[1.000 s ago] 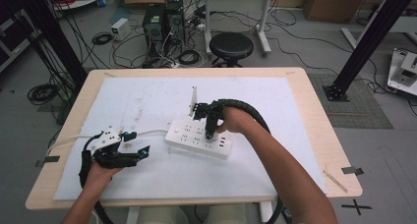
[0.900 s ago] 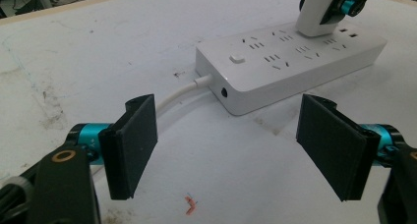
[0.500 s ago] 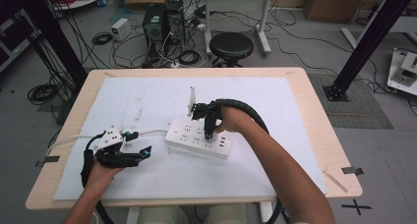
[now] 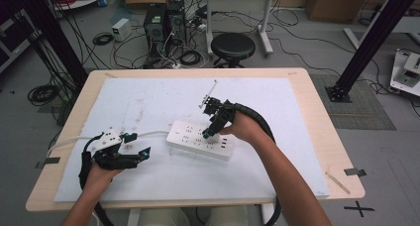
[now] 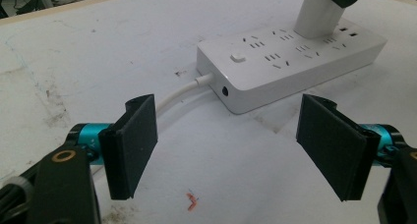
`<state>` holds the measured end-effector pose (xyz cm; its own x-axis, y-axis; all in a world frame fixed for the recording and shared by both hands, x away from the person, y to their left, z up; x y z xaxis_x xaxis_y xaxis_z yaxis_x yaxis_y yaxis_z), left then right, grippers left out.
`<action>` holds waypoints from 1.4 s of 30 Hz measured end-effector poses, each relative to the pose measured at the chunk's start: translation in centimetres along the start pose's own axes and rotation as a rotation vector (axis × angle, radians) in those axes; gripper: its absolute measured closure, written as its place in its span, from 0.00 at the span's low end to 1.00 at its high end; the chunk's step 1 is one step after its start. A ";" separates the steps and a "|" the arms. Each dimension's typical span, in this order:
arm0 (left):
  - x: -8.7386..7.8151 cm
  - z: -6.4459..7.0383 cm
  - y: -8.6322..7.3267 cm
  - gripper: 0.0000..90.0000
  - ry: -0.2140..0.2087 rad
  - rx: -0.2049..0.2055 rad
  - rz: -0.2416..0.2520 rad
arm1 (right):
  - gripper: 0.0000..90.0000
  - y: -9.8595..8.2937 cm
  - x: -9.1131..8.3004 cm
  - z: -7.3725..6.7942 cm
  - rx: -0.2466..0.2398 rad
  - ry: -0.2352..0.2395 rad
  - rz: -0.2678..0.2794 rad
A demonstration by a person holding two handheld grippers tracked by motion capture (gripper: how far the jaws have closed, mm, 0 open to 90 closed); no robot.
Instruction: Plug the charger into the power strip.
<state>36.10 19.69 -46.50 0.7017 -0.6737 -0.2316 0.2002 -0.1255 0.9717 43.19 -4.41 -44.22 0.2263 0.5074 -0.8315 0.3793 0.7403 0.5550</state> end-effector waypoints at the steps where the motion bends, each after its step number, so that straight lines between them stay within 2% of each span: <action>1: -0.1 0.0 0.0 0.26 0.001 0.005 0.001 | 0.34 0.0 -0.3 0.1 0.011 -0.012 0.019; 5: -0.4 -0.1 0.1 0.26 0.005 0.006 0.007 | 0.29 -0.6 -1.3 0.2 0.038 -0.039 0.085; 10: -0.7 -0.2 0.1 0.26 0.004 0.005 0.006 | 0.27 -2.0 -2.7 0.7 0.130 -0.075 0.173; 14: -0.8 -0.1 0.0 0.26 0.001 0.002 0.004 | 0.25 -3.5 -3.8 1.0 0.169 -0.096 0.238; 18: -0.9 -0.1 0.1 0.26 -0.002 -0.001 0.008 | 0.25 -5.1 -4.8 1.2 0.202 -0.137 0.306; 23: -1.0 -0.2 0.0 0.26 0.006 -0.010 0.015 | 0.24 -7.1 -6.1 1.2 0.214 -0.188 0.371; 29: -1.2 -0.1 -0.1 0.26 0.006 -0.003 0.014 | 0.24 -8.9 -7.5 1.1 0.248 -0.238 0.432; 34: -1.4 -0.1 0.1 0.26 0.008 -0.005 0.018 | 0.24 -10.4 -8.5 1.1 0.267 -0.256 0.485; 39: -1.5 -0.4 0.3 0.26 0.012 -0.005 0.022 | 0.24 -11.6 -9.2 1.0 0.305 -0.268 0.519; 42: -1.4 -0.4 0.2 0.26 0.007 -0.001 0.018 | 0.24 -12.2 -9.5 1.0 0.311 -0.283 0.535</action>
<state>35.40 20.90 -45.98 0.7103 -0.6705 -0.2145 0.1881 -0.1128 0.9756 37.29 -18.64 -43.13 0.6648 0.6021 -0.4422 0.3807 0.2364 0.8940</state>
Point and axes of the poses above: each handheld gripper's, and its own axes: x roughly forward along the jaws, y roughly out of its top, z roughly to its right, the point moved 10 cm from there along x, roughly forward along the jaws, and after that the axes turned 11 degrees about z, right-handed, at the moved point
